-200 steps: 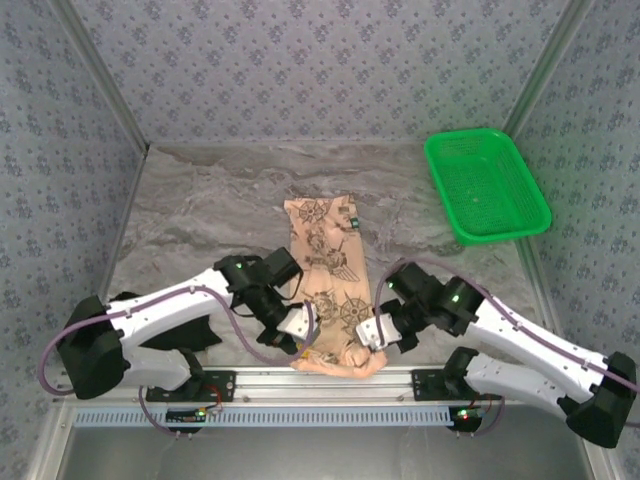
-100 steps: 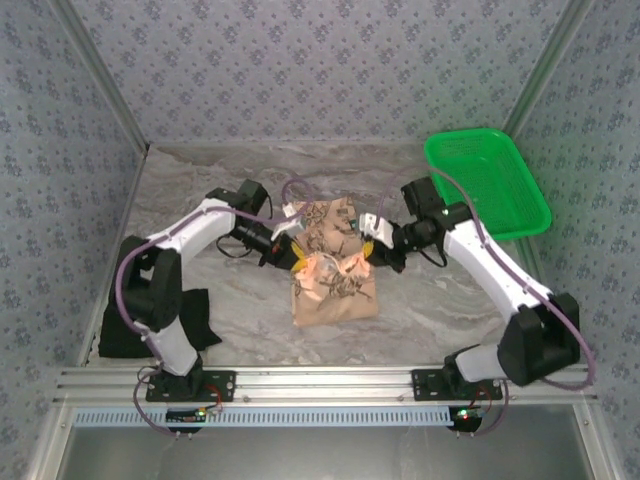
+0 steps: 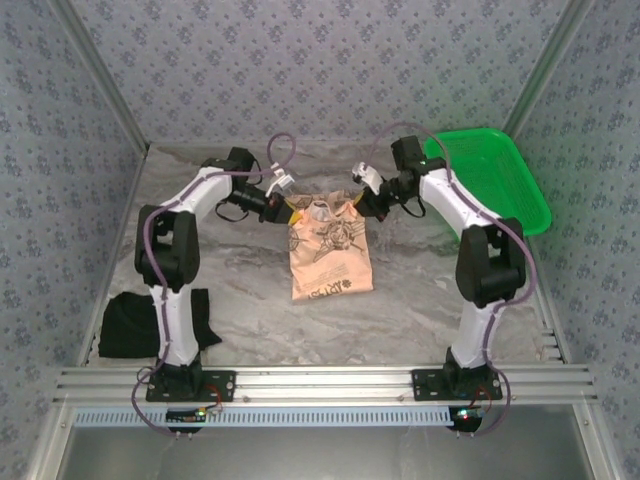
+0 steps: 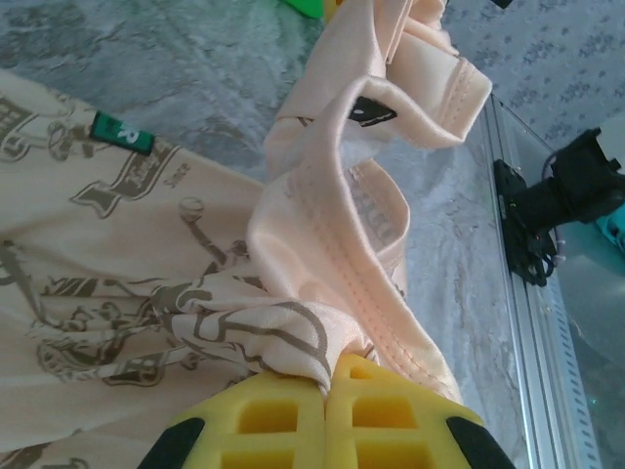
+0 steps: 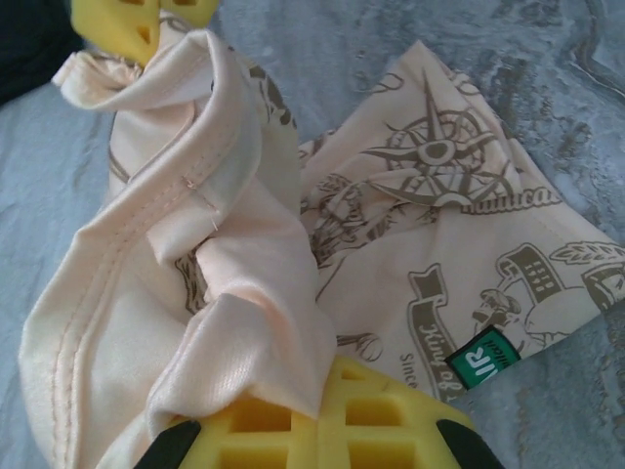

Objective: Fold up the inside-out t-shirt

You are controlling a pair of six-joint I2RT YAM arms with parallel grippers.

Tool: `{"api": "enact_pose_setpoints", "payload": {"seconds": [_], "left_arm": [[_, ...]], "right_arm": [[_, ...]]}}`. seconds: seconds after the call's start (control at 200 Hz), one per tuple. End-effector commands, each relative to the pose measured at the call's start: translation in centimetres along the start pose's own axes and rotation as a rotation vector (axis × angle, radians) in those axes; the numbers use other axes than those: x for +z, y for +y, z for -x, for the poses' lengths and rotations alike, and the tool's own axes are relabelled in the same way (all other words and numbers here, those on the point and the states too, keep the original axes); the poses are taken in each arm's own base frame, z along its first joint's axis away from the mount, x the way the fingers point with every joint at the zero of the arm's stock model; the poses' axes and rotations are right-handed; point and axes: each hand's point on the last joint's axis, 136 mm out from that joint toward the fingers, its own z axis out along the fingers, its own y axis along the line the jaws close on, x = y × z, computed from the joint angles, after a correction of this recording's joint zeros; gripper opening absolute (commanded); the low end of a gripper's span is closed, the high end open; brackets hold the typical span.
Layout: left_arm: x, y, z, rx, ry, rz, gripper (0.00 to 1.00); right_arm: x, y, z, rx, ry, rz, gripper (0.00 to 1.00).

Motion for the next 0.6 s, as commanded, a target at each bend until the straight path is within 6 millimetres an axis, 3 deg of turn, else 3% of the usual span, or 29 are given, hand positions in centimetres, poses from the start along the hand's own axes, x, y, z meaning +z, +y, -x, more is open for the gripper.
{"api": "enact_pose_setpoints", "payload": {"seconds": [0.0,0.135,0.195,0.235,0.26,0.265,0.275,0.28,0.295,0.34,0.39,0.455,0.52,0.6], "left_arm": [[0.0,2.9,1.5,-0.057,-0.043,0.002,0.03],[-0.4,7.5,2.1,-0.161,-0.070,0.063,0.12],[-1.5,10.0,2.6,-0.229,-0.107,0.132,0.28],[-2.5,11.8,3.1,-0.270,-0.134,0.207,0.33],[-3.1,12.6,3.4,-0.286,-0.149,0.248,0.46],[-3.2,12.7,3.5,-0.289,-0.152,0.256,0.54],[-3.5,13.1,3.7,-0.295,-0.160,0.276,0.83],[-3.7,13.3,3.7,-0.293,-0.163,0.288,0.91],[-4.3,14.0,3.8,-0.315,-0.172,0.331,0.98],[-6.2,16.2,4.1,-0.395,-0.212,0.468,0.99],[-7.6,16.6,4.9,-0.419,-0.270,0.502,0.99],[-8.9,16.3,6.1,-0.401,-0.347,0.550,0.99],[-10.1,15.4,7.3,-0.370,-0.411,0.617,0.99],[-10.4,14.4,7.2,-0.391,-0.433,0.677,1.00]], "right_arm": [[1.0,-3.6,0.7,0.097,-0.010,-0.055,0.00],[4.1,-7.8,-0.8,0.173,0.020,-0.111,0.02],[5.1,-12.0,-1.0,0.292,0.018,-0.255,0.10],[5.5,-14.0,-1.2,0.390,0.028,-0.314,0.11],[5.6,-15.0,-1.3,0.462,0.029,-0.336,0.21],[5.6,-15.3,-1.3,0.476,0.028,-0.343,0.23],[5.6,-15.7,-1.3,0.507,0.029,-0.353,0.28],[5.5,-16.0,-1.3,0.518,0.027,-0.359,0.30],[5.5,-16.2,-1.6,0.565,0.043,-0.364,0.35],[5.1,-17.3,-2.0,0.685,0.061,-0.392,0.40],[4.8,-17.7,-2.0,0.769,0.051,-0.381,0.43],[4.5,-17.4,-2.1,0.833,0.043,-0.358,0.67],[3.8,-16.7,-1.6,0.841,0.022,-0.347,0.67],[2.9,-15.0,-1.0,0.802,-0.009,-0.362,0.67]]}}
